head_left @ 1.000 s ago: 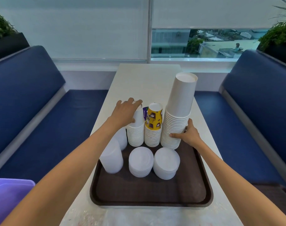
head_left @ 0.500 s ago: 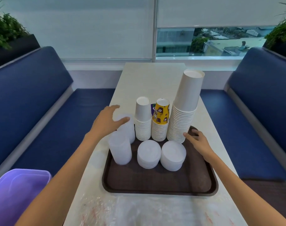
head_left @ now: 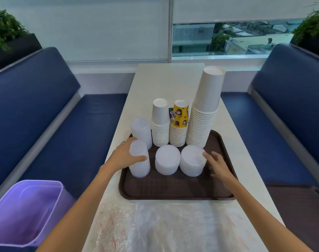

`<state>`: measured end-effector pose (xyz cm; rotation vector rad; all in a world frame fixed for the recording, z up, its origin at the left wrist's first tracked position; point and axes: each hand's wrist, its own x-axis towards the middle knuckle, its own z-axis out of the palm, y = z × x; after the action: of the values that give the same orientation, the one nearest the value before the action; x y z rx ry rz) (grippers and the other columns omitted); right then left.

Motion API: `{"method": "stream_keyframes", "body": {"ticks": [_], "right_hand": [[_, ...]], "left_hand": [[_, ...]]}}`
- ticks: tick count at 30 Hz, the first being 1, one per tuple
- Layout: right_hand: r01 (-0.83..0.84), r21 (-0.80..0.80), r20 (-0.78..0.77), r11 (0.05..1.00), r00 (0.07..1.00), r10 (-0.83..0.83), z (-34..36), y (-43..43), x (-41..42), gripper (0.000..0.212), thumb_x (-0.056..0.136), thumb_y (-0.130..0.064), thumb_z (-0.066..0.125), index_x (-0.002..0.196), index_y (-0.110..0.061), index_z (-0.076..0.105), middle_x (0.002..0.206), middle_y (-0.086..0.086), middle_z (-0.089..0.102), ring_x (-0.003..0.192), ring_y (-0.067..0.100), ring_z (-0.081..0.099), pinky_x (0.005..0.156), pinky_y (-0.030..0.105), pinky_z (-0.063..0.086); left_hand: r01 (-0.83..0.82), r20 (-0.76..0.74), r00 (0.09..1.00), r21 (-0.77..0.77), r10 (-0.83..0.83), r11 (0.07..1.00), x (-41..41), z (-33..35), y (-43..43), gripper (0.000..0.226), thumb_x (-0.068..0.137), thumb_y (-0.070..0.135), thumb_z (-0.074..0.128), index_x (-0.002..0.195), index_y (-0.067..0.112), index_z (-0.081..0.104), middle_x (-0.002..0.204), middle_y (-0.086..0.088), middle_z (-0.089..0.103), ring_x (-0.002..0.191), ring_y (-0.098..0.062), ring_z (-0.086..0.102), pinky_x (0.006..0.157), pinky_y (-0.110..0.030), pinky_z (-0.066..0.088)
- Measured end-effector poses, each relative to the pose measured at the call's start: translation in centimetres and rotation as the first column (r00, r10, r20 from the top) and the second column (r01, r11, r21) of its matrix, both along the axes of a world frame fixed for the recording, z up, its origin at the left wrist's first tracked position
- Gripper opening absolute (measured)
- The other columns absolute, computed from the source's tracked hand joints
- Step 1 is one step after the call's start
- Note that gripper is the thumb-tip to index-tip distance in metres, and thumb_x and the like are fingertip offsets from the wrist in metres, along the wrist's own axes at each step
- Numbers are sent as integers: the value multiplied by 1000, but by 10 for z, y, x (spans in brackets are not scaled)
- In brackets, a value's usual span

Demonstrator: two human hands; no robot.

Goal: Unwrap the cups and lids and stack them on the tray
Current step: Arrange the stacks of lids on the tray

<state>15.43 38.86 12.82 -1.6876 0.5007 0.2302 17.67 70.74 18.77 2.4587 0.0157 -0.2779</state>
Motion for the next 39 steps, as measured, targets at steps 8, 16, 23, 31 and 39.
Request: {"method": "stream_keyframes", "body": {"ticks": [8, 16, 23, 31, 39], "right_hand": [[40, 44, -21, 998, 999, -39, -3, 9, -10, 70, 91, -43, 58, 148, -20, 24, 150, 12, 33, 132, 33, 40, 103, 50, 38], [46, 12, -46, 999, 998, -46, -3, 15, -9, 71, 90, -45, 58, 148, -22, 24, 149, 10, 35, 130, 32, 42, 95, 48, 43], [56, -58, -46, 997, 997, -58, -4, 27, -3, 64, 89, -42, 61, 142, -24, 32, 141, 7, 43, 121, 29, 47, 77, 41, 51], [57, -74, -32, 996, 998, -59, -6, 36, 10, 62, 90, -38, 61, 142, -21, 33, 143, 7, 42, 126, 29, 44, 91, 46, 50], [58, -106, -43, 993, 997, -63, -5, 41, 23, 63, 89, -40, 61, 142, -20, 33, 142, 7, 43, 125, 29, 46, 89, 44, 51]], "left_hand": [[95, 41, 995, -14, -94, 995, -39, -16, -34, 84, 73, 49, 75, 141, 32, 30, 143, 2, 39, 127, -18, 41, 99, -33, 38], [-317, -297, 939, -545, 175, 776, -18, -8, -31, 52, 88, 69, 37, 123, 33, 48, 124, -5, 56, 114, -23, 55, 102, -42, 43], [-366, -548, 832, -419, 90, 831, 13, -31, -15, 47, 87, 49, 60, 124, 19, 54, 114, -6, 62, 105, -21, 57, 92, -39, 48], [-174, -577, 812, -392, -94, 903, 43, -38, -41, 30, 86, 40, 64, 105, 17, 62, 107, -4, 64, 100, -19, 61, 88, -33, 50], [-153, -504, 863, -330, -37, 932, 54, -47, -47, 33, 82, 42, 69, 101, 17, 57, 99, -4, 64, 91, -19, 61, 85, -36, 50]]}}
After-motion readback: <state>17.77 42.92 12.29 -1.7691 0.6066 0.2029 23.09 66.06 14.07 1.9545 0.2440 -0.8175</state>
